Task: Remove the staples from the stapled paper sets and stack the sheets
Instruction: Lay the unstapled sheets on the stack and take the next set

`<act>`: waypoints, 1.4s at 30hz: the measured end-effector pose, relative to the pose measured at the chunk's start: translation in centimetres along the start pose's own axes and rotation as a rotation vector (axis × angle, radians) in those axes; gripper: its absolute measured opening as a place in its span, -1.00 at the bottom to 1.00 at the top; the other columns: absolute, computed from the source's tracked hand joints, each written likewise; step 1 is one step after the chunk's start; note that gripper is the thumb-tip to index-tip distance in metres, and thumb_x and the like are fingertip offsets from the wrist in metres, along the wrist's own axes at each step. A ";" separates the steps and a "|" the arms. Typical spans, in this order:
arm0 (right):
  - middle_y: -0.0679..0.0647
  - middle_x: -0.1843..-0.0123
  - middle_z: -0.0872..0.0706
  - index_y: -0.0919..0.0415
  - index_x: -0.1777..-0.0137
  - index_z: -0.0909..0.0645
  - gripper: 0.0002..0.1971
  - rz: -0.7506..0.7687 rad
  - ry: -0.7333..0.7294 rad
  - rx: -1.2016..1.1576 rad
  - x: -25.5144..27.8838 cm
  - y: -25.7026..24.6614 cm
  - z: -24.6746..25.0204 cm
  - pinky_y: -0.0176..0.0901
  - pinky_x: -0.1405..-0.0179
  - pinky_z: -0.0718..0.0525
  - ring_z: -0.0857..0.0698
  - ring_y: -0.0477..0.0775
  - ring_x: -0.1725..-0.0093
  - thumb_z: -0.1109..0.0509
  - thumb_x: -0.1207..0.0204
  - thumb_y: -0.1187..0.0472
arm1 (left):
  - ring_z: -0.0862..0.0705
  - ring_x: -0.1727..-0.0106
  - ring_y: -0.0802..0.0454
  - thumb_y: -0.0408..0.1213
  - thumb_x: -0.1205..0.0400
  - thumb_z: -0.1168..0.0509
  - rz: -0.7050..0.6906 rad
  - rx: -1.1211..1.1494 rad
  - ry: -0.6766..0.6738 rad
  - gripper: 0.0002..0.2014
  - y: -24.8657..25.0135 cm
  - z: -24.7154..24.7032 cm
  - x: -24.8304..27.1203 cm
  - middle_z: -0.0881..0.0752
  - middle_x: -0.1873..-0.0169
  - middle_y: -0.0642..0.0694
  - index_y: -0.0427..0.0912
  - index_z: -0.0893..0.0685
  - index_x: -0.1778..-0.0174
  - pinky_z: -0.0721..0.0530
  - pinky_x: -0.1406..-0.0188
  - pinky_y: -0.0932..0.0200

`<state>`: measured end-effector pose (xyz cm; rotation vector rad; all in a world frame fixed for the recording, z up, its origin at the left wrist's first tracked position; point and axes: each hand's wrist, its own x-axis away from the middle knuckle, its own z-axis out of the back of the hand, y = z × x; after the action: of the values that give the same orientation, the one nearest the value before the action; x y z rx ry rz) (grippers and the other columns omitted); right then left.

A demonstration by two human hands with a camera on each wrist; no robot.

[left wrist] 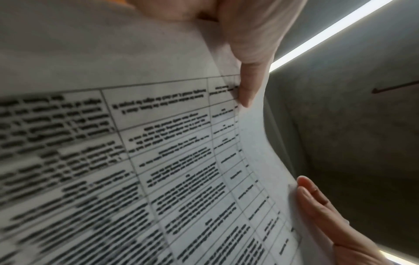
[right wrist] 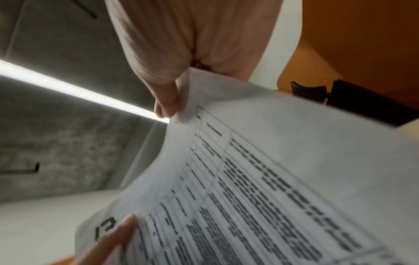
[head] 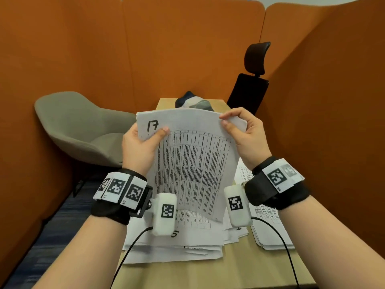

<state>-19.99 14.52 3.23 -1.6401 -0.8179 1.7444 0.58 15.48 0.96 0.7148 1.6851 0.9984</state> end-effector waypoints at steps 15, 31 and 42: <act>0.11 -0.07 -0.72 0.05 0.01 -0.70 -0.81 -0.111 0.014 0.325 -2.9 -1.2 2.0 -0.21 0.00 -0.67 -0.67 0.00 -0.03 -0.37 -0.54 0.36 | -0.71 0.08 0.23 -0.37 -0.56 -0.35 0.167 -0.058 -0.087 -0.87 -0.7 -0.1 0.6 -0.74 0.03 -0.07 -0.17 -0.69 -0.01 -0.69 0.13 0.41; 0.14 -0.31 -0.63 0.14 -0.37 -0.56 -0.49 -0.712 -0.547 1.339 2.4 10.5 10.3 -0.10 -0.27 -0.52 -0.61 0.10 -0.28 -0.52 -0.41 0.09 | -0.74 0.10 -0.14 -0.26 -0.56 -0.39 0.541 -0.274 -0.103 -0.86 -7.8 -0.9 6.4 -0.77 0.18 -0.19 -0.29 -0.72 0.13 -0.69 -0.04 0.00; 0.29 -0.05 -0.65 0.42 -0.07 -0.52 -0.71 -0.652 -0.266 1.225 0.7 10.0 9.8 -0.01 0.03 -0.66 -0.62 0.19 0.08 -0.43 -0.46 0.25 | -0.74 0.01 -0.17 -0.26 -0.55 -0.39 0.531 -0.300 -0.096 -0.85 -8.4 -1.2 6.6 -0.77 0.08 -0.24 -0.26 -0.72 0.06 -0.67 -0.14 -0.07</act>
<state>-29.99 8.46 -4.57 -0.2814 -0.1894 1.4478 -2.59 16.56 -9.21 1.0128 1.2441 1.5208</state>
